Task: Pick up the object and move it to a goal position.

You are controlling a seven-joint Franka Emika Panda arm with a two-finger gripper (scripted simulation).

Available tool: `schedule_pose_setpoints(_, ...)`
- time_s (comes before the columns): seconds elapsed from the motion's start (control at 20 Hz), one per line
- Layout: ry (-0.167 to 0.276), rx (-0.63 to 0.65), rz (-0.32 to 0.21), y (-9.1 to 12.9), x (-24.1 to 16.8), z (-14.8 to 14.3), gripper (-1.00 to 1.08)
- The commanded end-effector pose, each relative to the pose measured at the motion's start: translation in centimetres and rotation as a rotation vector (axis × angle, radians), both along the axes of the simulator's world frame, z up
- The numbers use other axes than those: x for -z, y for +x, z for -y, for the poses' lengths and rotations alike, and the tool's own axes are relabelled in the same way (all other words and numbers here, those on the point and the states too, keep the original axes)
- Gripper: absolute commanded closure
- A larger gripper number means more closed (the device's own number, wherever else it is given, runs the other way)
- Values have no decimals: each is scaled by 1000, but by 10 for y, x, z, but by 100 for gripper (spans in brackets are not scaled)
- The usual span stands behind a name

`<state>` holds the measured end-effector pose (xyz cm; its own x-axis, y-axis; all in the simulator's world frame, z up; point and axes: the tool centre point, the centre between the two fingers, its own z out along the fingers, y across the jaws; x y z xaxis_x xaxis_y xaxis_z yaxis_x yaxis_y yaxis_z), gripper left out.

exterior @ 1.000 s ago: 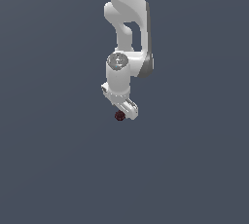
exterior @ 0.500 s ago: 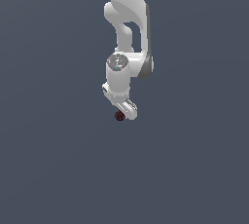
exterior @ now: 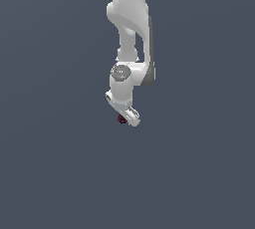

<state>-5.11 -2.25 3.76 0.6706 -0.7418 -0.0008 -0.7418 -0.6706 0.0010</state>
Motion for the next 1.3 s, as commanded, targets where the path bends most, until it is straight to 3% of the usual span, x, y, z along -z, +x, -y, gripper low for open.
schedule_pose_setpoints(0.0, 0, 0, 1, 1, 7, 0, -92)
schedule_pose_setpoints(0.15, 0, 0, 1, 1, 9, 0, -92)
schedule_pose_setpoints(0.2, 0, 0, 1, 1, 9, 0, 108)
schedule_pose_setpoints(0.85, 1, 0, 2, 3, 7, 2, 108)
schedule_pose_setpoints(1.25, 0, 0, 2, 23, -8, 36, 108)
